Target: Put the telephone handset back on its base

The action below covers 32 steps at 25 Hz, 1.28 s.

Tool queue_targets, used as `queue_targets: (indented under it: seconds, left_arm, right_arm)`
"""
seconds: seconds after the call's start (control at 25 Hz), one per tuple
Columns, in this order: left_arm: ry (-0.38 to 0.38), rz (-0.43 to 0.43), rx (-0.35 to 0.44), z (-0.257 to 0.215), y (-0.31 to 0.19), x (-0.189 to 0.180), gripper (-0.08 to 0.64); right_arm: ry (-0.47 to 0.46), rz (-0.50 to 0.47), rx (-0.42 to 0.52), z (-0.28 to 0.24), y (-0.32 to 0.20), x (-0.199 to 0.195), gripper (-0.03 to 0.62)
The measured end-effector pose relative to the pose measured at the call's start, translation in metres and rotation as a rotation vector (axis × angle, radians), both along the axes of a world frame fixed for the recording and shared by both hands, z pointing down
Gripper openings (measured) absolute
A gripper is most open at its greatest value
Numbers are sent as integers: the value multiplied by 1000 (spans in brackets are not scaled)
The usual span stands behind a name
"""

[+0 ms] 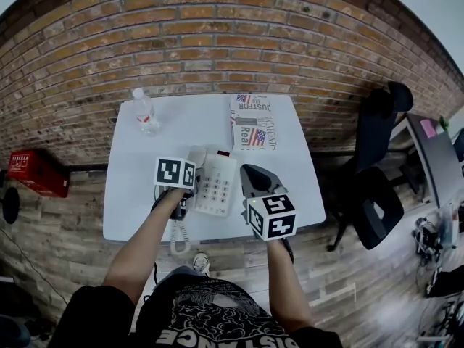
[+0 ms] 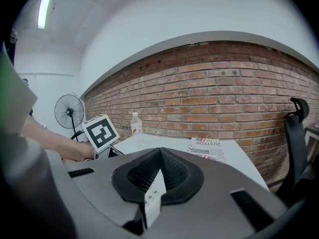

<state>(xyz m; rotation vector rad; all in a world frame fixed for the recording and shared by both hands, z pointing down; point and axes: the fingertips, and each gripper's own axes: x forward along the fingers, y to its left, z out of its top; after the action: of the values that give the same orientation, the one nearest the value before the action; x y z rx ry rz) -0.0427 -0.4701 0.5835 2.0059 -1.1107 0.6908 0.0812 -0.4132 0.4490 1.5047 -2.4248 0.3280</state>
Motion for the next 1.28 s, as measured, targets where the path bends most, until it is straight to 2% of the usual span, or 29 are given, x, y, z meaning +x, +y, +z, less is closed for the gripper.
queue_targets:
  seconds: [0.44, 0.64, 0.76, 1.28]
  left_arm:
    - [-8, 18, 3, 1, -1, 2, 225]
    - [40, 44, -4, -1, 1, 6, 245]
    - [37, 44, -1, -1, 4, 4, 248]
    - [40, 3, 110, -35, 23, -12, 247]
  right_arm:
    - [-7, 2, -9, 5, 0, -2, -2]
    - [-8, 2, -10, 4, 3, -1, -2]
    - [-8, 1, -6, 3, 5, 0, -3]
    - [-13, -32, 1, -3, 27, -3, -2]
